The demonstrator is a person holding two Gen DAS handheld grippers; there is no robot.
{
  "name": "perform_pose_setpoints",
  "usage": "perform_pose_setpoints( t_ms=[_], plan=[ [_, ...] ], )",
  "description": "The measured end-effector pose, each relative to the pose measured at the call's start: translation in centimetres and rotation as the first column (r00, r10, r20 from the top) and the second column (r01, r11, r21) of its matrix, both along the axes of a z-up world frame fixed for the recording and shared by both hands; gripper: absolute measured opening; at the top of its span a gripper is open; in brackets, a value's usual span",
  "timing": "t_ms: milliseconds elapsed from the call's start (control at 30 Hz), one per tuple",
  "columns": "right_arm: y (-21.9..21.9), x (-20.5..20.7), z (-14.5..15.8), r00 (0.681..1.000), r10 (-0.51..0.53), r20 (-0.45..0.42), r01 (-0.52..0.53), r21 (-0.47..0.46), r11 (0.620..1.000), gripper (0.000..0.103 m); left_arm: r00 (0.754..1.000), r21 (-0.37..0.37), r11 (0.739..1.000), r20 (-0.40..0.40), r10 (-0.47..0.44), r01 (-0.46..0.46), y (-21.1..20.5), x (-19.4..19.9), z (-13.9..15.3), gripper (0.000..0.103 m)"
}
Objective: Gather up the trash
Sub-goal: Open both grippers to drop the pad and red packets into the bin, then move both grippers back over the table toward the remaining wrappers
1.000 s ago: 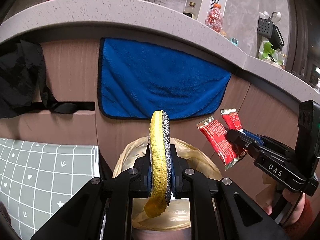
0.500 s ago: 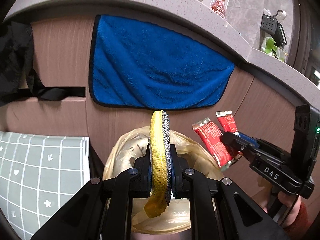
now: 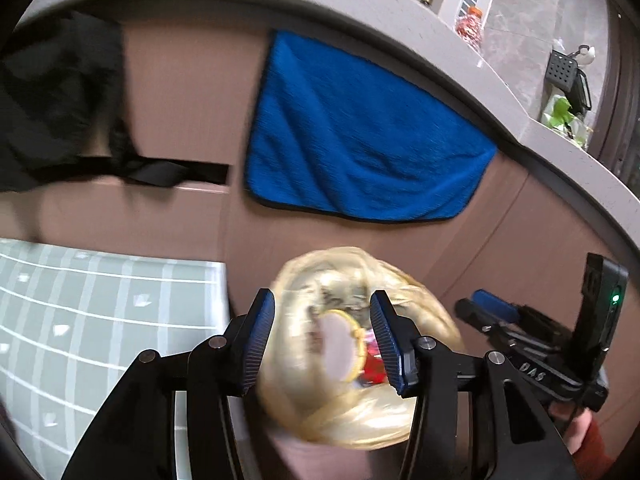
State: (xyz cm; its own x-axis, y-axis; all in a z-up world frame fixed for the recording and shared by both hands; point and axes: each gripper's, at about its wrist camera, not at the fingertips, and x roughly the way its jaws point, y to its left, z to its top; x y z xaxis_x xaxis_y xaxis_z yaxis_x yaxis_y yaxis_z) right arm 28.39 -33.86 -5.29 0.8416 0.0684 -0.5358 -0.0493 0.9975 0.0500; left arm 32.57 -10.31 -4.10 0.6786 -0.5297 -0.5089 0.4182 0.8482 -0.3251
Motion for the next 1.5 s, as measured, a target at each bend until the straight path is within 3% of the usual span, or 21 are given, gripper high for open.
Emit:
perform_pose_setpoints(
  t_ms=[333,600,900,1100,1267,1400,1500],
  plan=[
    [9.9,-3.1,2.7,0.985,0.163,0.061,-0.16,-0.055,0.986,0.046,0.984,0.043,0.984,0.059,0.17,-0.172,11.7,-5.2,0.8,0.051],
    [19.6,-4.5,3.6,0.944,0.321,0.078,-0.311,-0.113,0.944,0.046,0.939,0.024,0.939,0.054,0.341,-0.342,23.9,-9.1,0.2,0.051],
    [28.1,-3.5,1.3,0.877,0.481,-0.024,-0.481,-0.051,0.875,0.046,0.857,-0.048,0.856,-0.01,0.515,-0.515,35.5,-12.8,-3.4,0.051],
    [31.5,-3.0,-1.0,0.847,0.523,-0.093,-0.528,-0.041,0.848,0.046,0.847,-0.045,0.85,-0.125,0.517,-0.525,39.6,-11.9,-6.8,0.055],
    [31.7,-2.4,-2.2,0.844,0.52,-0.133,-0.528,-0.035,0.848,0.046,0.861,-0.023,0.871,-0.167,0.48,-0.49,39.5,-10.2,-8.5,0.055],
    [30.5,-1.9,-2.7,0.855,0.498,-0.147,-0.507,-0.027,0.862,0.046,0.931,-0.041,0.936,-0.131,0.341,-0.349,36.6,-9.3,-7.4,0.055],
    [29.1,-1.4,-3.1,0.866,0.475,-0.155,-0.48,0.007,0.877,0.046,0.955,0.013,0.961,-0.117,0.274,-0.275,33.9,-8.3,-6.8,0.056]
  ],
)
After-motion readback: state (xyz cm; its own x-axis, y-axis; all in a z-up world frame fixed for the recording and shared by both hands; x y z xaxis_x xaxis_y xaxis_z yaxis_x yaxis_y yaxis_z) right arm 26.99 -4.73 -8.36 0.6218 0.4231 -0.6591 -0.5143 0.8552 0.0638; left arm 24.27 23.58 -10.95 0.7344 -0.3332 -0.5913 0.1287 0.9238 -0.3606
